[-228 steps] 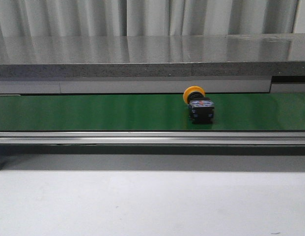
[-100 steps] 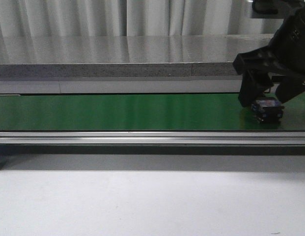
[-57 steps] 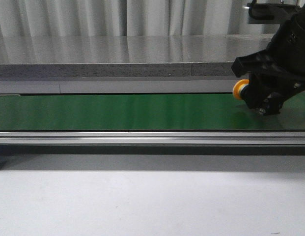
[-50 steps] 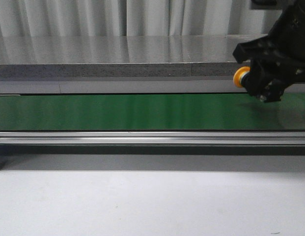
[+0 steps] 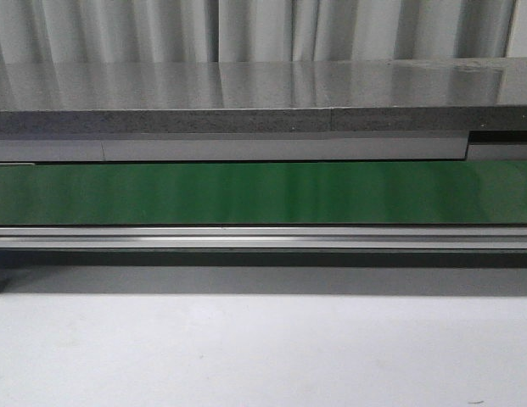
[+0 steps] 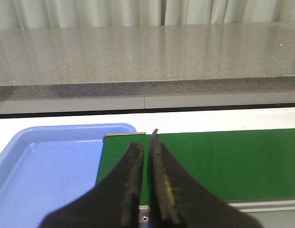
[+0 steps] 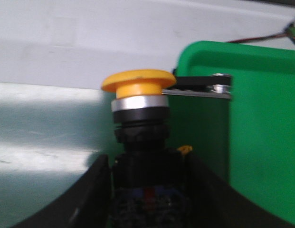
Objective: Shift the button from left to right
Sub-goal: 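Carry the button with the right gripper into the green tray, release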
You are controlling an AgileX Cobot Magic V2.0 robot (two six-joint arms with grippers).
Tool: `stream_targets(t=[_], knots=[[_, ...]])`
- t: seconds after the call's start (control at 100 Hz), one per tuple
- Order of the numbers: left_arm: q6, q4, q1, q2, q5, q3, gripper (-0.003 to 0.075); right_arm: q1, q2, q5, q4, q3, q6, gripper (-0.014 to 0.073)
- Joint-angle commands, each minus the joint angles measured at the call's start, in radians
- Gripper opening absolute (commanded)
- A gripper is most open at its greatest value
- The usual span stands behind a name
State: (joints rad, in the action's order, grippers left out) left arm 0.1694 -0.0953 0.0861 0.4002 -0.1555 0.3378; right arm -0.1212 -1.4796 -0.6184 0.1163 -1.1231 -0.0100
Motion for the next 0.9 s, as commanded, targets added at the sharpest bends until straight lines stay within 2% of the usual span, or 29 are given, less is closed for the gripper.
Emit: stream_targets(t=[0.0, 0.15, 0.36, 0.64, 0.89], knots=[[-0.003, -0.008, 0.007, 0.007, 0.088, 0.026, 0.0005, -0.087, 0.04, 0.056, 0.025, -0.035, 0.01, 0.0108], [-0.003, -0.008, 0.007, 0.007, 0.088, 0.026, 0.0005, -0.211, 0.03, 0.111, 0.026, -0.035, 0.01, 0.0108], [-0.003, -0.008, 0.007, 0.007, 0.088, 0.026, 0.0005, -0.299, -0.056, 0.177, 0.026, -0.033, 0.01, 0.0108], [-0.003, -0.008, 0.007, 0.007, 0.088, 0.026, 0.0005, -0.314, -0.212, 0.171, 0.022, -0.033, 0.01, 0.0108], [-0.003, -0.008, 0.007, 0.007, 0.088, 0.026, 0.0005, -0.314, -0.264, 0.156, 0.001, -0.033, 0.01, 0.0113]])
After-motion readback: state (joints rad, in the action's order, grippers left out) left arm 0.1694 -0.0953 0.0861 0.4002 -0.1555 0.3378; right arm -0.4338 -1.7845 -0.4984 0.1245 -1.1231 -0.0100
